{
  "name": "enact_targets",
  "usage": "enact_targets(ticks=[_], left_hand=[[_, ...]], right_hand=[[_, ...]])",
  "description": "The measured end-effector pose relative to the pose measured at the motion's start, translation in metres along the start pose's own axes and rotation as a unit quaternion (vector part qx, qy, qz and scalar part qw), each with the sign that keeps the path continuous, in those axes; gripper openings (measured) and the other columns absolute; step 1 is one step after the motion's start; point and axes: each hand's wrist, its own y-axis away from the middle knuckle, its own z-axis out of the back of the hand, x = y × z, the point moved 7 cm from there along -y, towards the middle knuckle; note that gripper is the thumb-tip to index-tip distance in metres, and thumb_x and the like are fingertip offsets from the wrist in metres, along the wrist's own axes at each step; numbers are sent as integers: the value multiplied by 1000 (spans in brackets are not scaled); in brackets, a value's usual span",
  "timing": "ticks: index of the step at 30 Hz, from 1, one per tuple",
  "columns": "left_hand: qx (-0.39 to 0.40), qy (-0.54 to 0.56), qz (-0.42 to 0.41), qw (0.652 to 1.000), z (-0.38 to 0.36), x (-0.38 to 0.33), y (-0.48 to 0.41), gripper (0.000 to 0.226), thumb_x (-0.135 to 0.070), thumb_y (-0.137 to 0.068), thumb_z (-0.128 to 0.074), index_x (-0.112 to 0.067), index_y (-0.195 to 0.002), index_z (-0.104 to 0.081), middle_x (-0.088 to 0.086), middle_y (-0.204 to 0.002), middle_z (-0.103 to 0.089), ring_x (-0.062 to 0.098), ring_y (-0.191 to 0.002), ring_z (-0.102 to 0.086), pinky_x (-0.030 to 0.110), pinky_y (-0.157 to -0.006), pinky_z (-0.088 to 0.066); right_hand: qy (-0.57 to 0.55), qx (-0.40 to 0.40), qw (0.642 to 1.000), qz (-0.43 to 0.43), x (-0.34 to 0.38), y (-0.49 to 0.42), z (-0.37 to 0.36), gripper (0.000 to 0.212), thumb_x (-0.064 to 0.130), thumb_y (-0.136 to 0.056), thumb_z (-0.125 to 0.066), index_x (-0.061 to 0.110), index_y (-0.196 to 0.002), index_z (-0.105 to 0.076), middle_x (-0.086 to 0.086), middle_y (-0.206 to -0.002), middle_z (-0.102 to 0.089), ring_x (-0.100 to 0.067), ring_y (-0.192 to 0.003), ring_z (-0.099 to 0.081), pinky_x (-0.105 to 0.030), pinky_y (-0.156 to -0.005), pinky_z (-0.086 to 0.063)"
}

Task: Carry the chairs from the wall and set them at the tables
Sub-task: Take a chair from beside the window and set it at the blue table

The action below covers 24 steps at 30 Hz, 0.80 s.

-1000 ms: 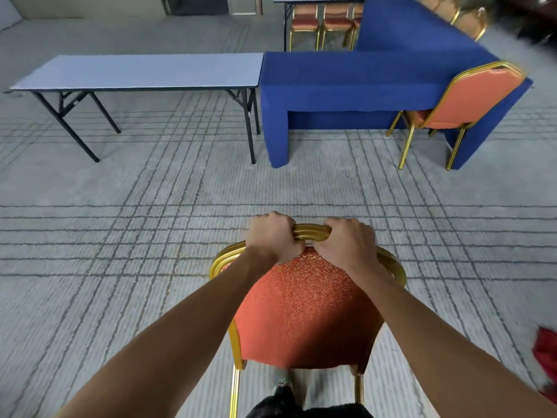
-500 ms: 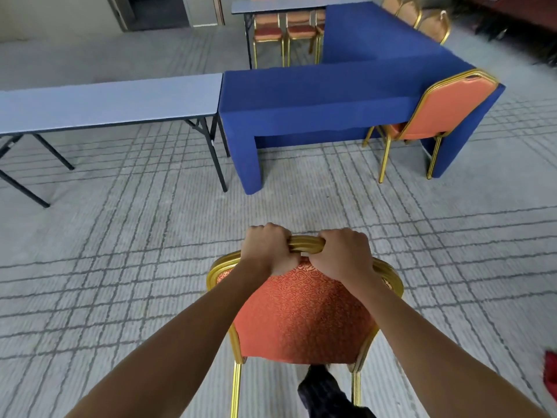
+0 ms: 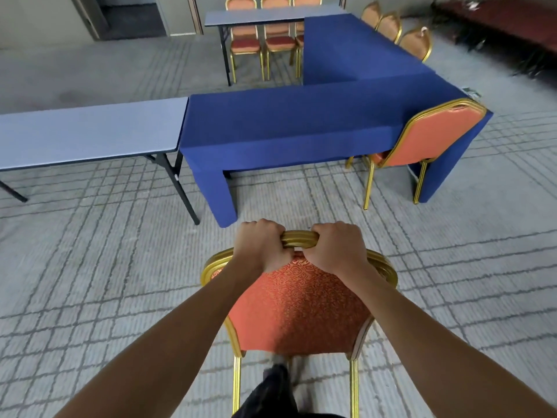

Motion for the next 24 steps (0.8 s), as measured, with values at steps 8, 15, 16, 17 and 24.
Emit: enact_targets(ticks=[8, 15, 16, 17, 24], left_hand=[[-1, 25, -30, 999, -15, 5, -181, 24, -47, -73, -53, -24, -68, -55, -4, -74, -65, 23, -74, -62, 30, -63, -36], [11, 6, -69, 998, -8, -13, -316, 22, -45, -76, -52, -24, -74, -59, -3, -83, -68, 24, -79, -64, 32, -68, -40], [12, 8, -68, 998, -7, -15, -334, 21, -44, -76, -52, -25, -75, -60, -3, -82, -68, 23, -78, -63, 32, -69, -42], [10, 8, -68, 998, -6, -18, -355, 22, -44, -75, -52, -24, -75, -61, -3, -82, -67, 23, -77, -63, 33, -70, -44], [17, -17, -62, 998, -14, -36, -480, 22, -45, -76, -50, -23, -73, -56, -3, -82, -65, 25, -79, -61, 32, -68, -43]], right_hand=[[22, 49, 997, -56, -87, -152, -12, 23, 45, -82, -53, 25, -70, -53, 7, -59, -48, -19, -62, -47, -32, -64, -31], [7, 27, 996, -86, -161, -252, -6, 21, 42, -79, -55, 23, -69, -56, 6, -58, -49, -21, -61, -48, -31, -63, -31], [6, 23, 996, -89, -173, -266, -4, 20, 42, -78, -55, 24, -69, -55, 6, -57, -47, -22, -61, -50, -31, -63, -32], [7, 18, 996, -90, -186, -282, -3, 20, 43, -78, -55, 25, -69, -55, 6, -57, -46, -23, -62, -52, -31, -63, -32], [6, -7, 998, -66, -263, -383, -10, 22, 43, -81, -57, 23, -72, -60, 3, -67, -63, -24, -66, -53, -31, -63, -30]])
